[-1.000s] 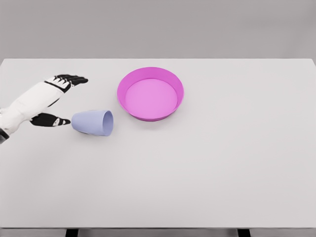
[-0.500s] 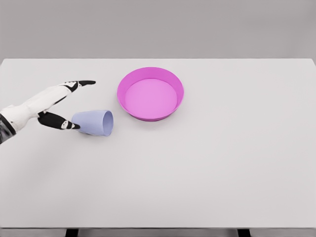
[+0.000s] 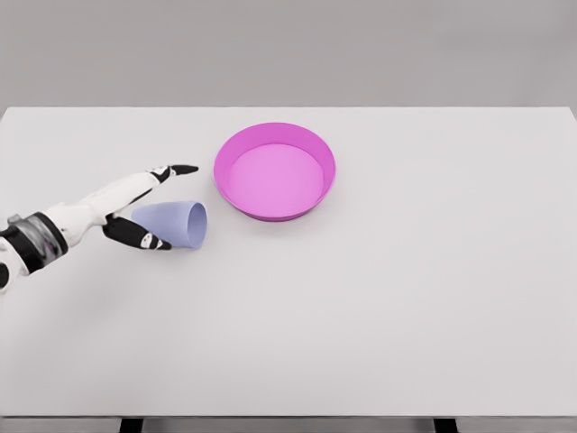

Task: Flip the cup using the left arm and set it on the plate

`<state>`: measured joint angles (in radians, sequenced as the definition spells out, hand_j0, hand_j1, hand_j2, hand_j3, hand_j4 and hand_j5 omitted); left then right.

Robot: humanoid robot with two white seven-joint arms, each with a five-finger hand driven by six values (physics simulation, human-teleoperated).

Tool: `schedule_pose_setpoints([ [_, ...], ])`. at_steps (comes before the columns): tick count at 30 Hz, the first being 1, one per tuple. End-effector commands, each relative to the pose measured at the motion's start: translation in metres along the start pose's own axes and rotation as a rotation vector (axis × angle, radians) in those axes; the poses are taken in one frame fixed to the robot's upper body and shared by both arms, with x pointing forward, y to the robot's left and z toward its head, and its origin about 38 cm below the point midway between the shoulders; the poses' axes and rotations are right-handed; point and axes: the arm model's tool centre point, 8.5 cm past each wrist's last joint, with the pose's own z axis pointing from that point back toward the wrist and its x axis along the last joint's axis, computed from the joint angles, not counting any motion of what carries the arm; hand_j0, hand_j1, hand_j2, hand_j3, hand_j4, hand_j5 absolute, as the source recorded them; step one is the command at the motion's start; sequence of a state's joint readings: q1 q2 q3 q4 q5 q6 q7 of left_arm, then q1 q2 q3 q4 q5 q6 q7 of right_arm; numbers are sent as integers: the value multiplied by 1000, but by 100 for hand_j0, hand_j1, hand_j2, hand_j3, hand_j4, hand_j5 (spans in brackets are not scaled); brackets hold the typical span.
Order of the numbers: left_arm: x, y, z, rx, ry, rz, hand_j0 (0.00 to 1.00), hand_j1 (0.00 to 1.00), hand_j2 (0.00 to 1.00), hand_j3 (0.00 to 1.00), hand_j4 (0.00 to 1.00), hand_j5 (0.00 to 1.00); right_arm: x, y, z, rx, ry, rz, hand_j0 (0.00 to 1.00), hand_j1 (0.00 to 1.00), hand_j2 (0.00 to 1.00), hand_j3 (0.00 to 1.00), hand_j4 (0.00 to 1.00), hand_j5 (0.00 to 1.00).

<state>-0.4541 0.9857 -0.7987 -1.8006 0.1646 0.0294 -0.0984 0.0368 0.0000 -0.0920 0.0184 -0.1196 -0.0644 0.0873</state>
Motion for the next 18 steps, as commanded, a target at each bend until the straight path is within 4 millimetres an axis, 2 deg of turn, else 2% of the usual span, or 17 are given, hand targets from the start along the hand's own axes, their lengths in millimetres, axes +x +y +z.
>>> schedule_pose_setpoints([
  [1,-1,-5,-1,-14,6,4,100,100,100,100,100,100,0,0,0,0,0,0,100,100,100,100,100,100],
  [6,6,-5,-8,-39,-10,-18,100,100,100,100,100,100,0,0,0,0,0,0,100,100,100,100,100,100],
  [13,-4,-5,-7,-40,86,-3,100,100,100,100,100,100,0,0,0,0,0,0,100,100,100,100,100,100],
  [18,-2,-5,-10,-39,83,-1,100,100,100,100,100,100,0,0,0,0,0,0,100,100,100,100,100,100],
])
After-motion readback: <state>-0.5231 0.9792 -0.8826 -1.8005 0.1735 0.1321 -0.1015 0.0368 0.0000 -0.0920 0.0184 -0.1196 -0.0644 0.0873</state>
